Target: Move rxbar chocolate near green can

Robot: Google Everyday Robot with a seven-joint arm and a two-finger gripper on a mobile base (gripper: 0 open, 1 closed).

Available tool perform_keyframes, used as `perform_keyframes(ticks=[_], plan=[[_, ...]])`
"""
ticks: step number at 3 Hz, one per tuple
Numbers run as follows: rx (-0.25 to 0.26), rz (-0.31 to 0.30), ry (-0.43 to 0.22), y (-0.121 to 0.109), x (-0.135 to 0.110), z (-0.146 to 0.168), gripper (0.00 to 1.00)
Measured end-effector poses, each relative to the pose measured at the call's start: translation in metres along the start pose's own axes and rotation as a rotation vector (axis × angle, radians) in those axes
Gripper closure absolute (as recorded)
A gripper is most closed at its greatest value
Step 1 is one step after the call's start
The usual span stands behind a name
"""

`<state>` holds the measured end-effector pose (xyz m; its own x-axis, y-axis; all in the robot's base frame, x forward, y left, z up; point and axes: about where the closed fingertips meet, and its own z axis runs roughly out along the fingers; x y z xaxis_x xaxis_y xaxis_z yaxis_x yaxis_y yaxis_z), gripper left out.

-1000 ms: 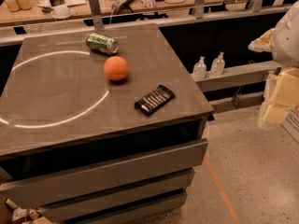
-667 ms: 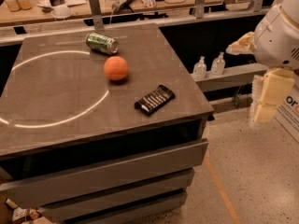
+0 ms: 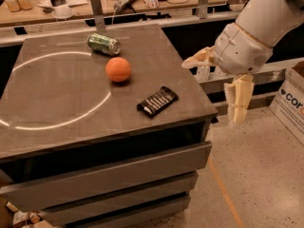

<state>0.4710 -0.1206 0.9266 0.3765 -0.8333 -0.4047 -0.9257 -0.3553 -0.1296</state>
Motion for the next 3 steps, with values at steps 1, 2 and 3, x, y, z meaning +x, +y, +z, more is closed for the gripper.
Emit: perform_keyframes(ticks=[1,2,3], plan=[[0.010,-0.004,-0.010,-0.002,0.000,0.002,0.00],[-0.022,-0.064,-0.044,-0.025,-0.001,0.019,0.00],[-0.074,-0.138,-0.113,-0.061,-0.005,0.052,0.00]])
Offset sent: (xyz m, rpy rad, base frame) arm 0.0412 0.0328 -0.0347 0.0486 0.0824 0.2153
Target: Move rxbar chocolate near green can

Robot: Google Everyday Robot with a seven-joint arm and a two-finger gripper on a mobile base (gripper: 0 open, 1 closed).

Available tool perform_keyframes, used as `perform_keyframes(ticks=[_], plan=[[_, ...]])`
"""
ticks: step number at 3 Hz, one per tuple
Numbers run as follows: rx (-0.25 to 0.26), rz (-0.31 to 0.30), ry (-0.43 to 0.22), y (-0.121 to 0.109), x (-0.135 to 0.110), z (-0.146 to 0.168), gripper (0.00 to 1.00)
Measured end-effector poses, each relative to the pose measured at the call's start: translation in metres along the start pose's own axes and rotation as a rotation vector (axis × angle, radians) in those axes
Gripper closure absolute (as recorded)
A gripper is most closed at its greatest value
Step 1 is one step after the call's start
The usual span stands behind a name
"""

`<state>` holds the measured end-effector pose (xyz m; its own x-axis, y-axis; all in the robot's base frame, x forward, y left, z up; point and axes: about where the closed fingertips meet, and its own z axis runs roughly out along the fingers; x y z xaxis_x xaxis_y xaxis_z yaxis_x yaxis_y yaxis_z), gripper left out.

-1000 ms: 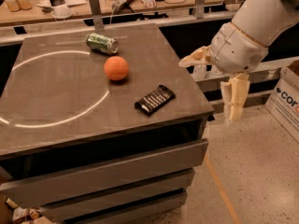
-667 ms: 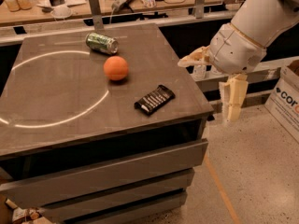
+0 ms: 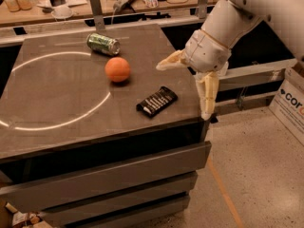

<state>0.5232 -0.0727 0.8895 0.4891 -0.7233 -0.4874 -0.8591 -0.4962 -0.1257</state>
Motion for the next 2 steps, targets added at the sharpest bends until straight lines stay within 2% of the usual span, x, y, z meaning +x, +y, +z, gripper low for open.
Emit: perform_keyframes(ticks=[1,2], plan=[[-0.029,-0.025,-0.044,-0.019,0.004,0.020,0.00],[-0.066,0.011,-0.069,-0.034,0.014,0.041,0.02]])
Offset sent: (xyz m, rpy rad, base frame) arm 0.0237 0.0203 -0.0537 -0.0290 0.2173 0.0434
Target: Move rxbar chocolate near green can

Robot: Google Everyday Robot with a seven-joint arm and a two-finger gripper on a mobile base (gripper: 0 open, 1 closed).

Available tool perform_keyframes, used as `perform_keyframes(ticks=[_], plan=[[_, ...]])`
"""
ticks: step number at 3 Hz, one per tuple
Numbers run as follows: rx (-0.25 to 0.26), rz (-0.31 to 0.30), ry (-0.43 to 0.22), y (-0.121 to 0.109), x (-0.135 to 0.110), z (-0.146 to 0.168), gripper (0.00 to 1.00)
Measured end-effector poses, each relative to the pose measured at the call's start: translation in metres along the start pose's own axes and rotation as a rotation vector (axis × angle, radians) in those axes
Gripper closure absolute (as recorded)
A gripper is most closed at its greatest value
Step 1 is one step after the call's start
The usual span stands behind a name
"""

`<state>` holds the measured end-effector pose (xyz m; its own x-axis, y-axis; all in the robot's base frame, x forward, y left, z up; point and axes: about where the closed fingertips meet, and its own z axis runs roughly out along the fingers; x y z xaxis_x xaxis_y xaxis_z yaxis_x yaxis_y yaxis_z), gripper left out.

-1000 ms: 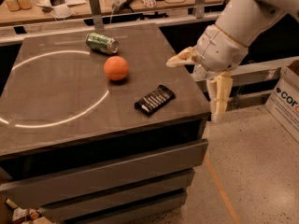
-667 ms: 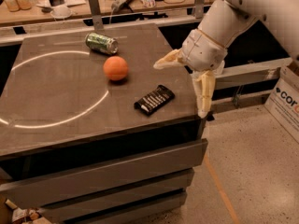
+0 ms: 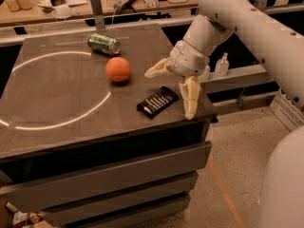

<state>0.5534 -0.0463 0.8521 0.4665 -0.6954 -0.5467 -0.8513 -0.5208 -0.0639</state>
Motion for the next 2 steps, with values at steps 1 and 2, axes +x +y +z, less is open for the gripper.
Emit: perform_keyframes(ticks=[1,2], plan=[[-0.019,0.044,-0.009,-0.0057,0.0072,0.0089,0.24],[-0.046,0.071,-0.019,-0.0088,0.0108,0.0152,0.47]])
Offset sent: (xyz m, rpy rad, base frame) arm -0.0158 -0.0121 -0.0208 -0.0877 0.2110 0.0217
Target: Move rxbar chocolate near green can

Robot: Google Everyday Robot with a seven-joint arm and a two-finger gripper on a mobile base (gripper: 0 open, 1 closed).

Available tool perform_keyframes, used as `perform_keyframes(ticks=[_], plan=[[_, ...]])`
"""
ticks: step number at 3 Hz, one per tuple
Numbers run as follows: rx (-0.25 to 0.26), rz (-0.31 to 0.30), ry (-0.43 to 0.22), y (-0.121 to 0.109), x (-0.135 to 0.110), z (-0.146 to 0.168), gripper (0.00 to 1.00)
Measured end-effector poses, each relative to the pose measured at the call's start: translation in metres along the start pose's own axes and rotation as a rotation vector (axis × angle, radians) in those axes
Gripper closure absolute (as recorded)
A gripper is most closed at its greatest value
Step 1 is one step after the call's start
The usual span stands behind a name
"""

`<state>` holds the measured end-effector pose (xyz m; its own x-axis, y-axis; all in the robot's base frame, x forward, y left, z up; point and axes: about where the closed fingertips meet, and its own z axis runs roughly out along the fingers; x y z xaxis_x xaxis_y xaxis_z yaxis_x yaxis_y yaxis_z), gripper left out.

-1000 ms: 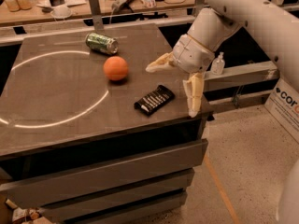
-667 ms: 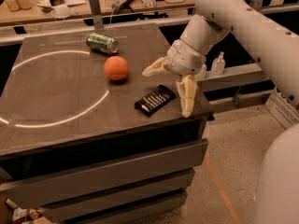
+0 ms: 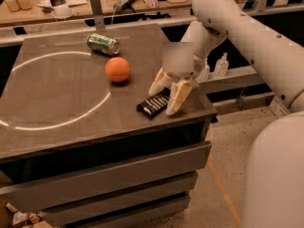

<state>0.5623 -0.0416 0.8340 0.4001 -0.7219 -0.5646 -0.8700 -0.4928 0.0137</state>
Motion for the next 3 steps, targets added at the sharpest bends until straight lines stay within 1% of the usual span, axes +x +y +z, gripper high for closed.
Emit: perform_keyframes(ticks=[1,2,3], plan=[[-0.012,0.022,-0.004,-0.0054,0.0010,0.0039,0.70],[-0.012,0.022,-0.004,-0.0053,0.0003,0.0027,0.89],[-0.012,0.022,-0.004,-0.0053,0.0001,0.0024,0.92]])
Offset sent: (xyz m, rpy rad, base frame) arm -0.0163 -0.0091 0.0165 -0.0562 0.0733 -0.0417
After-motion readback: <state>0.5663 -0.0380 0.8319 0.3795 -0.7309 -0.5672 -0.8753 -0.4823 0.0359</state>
